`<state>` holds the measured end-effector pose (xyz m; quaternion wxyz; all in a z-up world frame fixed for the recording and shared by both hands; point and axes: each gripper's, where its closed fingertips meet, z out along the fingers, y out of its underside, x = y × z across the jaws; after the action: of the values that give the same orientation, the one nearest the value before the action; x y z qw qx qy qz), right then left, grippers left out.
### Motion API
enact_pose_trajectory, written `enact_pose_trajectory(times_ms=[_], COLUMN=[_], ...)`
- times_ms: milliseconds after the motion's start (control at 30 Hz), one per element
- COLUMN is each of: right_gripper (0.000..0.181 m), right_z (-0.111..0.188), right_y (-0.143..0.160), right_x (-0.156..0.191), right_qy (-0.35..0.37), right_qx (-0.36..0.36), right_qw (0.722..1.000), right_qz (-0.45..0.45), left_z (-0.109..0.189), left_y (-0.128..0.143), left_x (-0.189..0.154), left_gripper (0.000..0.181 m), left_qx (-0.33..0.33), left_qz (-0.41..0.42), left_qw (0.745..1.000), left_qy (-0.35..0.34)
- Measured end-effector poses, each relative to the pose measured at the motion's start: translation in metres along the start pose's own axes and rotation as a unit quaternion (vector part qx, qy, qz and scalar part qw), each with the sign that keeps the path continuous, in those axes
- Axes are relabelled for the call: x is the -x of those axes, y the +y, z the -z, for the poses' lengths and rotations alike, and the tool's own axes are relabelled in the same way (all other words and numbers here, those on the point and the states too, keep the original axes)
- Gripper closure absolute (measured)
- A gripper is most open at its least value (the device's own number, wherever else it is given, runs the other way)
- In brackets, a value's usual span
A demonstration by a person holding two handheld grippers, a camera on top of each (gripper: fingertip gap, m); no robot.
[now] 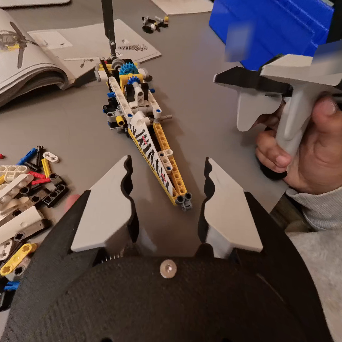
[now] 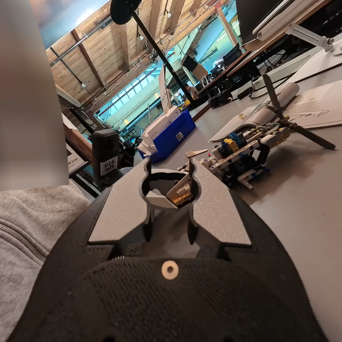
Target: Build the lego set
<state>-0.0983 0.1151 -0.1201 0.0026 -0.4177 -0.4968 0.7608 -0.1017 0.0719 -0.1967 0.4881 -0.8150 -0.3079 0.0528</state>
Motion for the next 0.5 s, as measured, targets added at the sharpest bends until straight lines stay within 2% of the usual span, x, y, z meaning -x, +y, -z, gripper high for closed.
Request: enact_pose_trajectory(times_ms=[267, 500], right_gripper=[0.142, 0.142], right_z=[0.005, 0.006], right_y=[-0.003, -0.004], right_x=[0.004, 0.005], right_qy=[-0.016, -0.020], right_qx=[-0.016, -0.022], right_qw=[1.000, 0.999], right_qz=[-0.010, -0.012], left_z=[-0.005, -0.005], left_y=[0.012, 0.014], left_x=[0.005, 0.012], left_gripper=[0.118, 0.127], left_qx=[0.041, 0.044], left_qz=[0.004, 0.041], left_qw=[0.999, 0.998], left_qy=[-0.028, -0.030])
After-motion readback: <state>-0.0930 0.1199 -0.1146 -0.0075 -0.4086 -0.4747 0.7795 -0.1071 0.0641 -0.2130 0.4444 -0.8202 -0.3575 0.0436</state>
